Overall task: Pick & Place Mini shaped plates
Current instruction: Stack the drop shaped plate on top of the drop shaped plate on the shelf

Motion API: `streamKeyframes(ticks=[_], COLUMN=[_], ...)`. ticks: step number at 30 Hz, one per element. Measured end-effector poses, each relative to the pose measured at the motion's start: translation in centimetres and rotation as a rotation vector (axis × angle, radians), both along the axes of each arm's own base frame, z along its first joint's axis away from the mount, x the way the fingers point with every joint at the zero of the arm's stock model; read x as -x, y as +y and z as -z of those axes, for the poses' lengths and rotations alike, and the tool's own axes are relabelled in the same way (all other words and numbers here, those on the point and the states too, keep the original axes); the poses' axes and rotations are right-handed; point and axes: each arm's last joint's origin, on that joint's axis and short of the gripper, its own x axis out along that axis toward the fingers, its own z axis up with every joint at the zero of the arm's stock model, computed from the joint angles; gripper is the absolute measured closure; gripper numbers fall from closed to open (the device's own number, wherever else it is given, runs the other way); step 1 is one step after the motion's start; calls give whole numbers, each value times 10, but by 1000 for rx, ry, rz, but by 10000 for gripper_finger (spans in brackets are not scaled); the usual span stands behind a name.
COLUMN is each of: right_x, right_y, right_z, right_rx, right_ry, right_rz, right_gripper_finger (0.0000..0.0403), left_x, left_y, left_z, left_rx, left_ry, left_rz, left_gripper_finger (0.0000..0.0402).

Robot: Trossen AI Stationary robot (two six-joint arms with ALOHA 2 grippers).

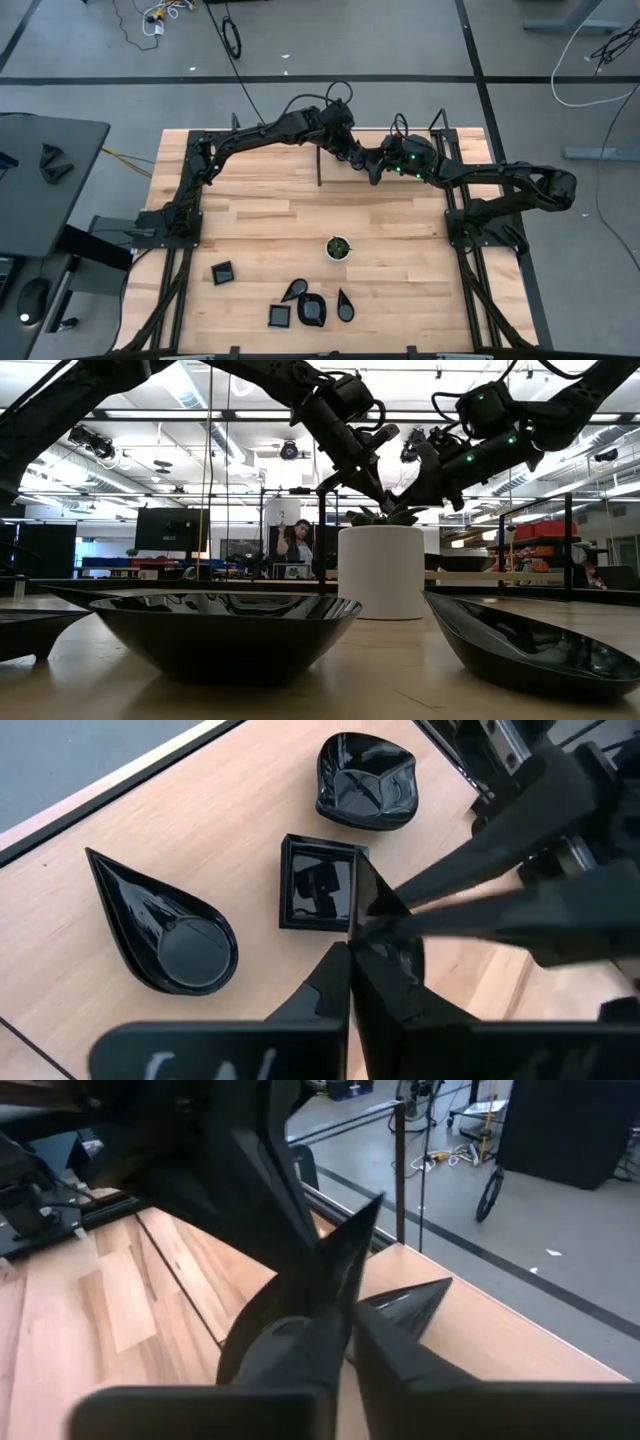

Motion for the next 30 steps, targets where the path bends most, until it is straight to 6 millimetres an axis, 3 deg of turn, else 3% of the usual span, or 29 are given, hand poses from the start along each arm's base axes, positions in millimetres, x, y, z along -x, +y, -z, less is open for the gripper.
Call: streamKeyframes(ticks=[2,7,12,17,23,30], right_x=[0,1,-2,-3,-2,-32], right_y=[0,-2,-7,-20,-39,-69], right_z=[0,1,-8,-30,-52,-41], right_rx=[1,-56,-111,-139,-177,-314], right_ry=[3,-11,34,73,29,49], right_rz=[8,33,70,152,220,164], right_gripper_finger=[394,393,399,401,401,402], left_x=[0,-2,-3,5,39,91], left_y=[0,0,2,13,31,33], left_z=[0,-2,-4,-12,-54,-126], left_rx=[2,-2,-12,15,-7,-156], left_ry=[-2,-27,-56,-80,-134,-252], left_rz=[-1,3,14,43,-17,-143], left_gripper_finger=[392,380,321,258,224,230])
